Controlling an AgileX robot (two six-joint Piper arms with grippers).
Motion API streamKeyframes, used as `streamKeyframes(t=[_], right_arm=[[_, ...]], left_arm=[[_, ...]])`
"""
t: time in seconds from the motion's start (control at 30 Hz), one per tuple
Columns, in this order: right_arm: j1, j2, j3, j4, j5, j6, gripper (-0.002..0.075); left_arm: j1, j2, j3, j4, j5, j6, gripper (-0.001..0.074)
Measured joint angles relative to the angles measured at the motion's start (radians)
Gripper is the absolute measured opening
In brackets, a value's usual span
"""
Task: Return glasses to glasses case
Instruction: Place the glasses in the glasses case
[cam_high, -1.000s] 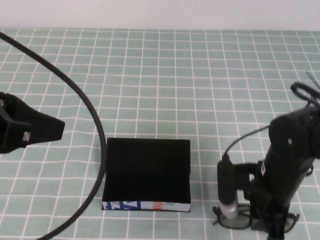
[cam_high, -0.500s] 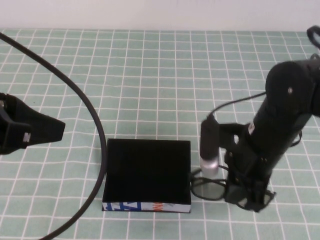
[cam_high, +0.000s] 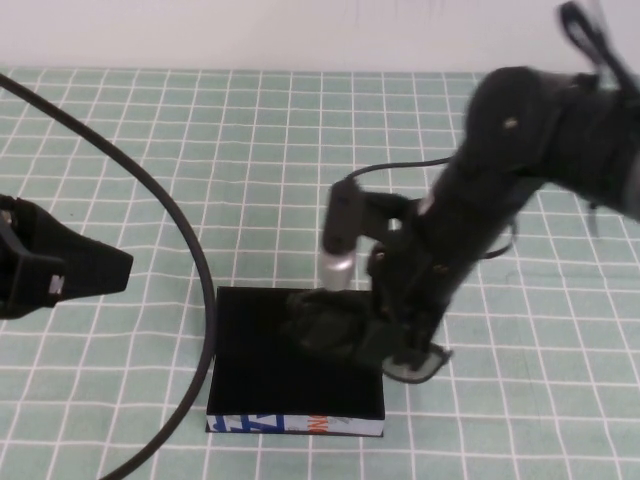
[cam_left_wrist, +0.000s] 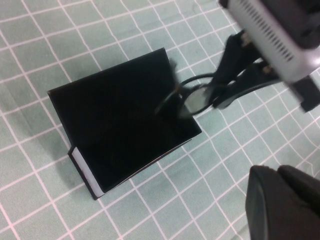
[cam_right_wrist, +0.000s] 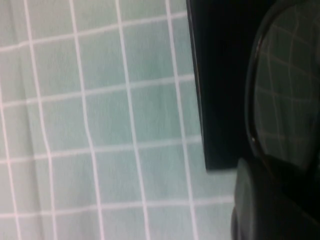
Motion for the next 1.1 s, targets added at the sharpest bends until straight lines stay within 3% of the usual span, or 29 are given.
streamKeyframes(t=[0.33, 0.83, 1.1], right_arm=[[0.109, 0.122, -0.072, -0.02, 0.0, 0.066, 0.0069], [0.109, 0.218, -0.09, -0.016, 0.0, 0.055, 0.0069], [0.109, 0.222, -0.205, -0.007, 0.003, 0.055, 0.0069]], left_arm=[[0.0, 0.0, 0.0, 0.006, 0.0, 0.0, -0.0006], [0.0, 0.0, 0.0, 0.011, 0.0, 0.0, -0.0006], [0.0, 0.0, 0.0, 0.011, 0.0, 0.0, -0.0006]])
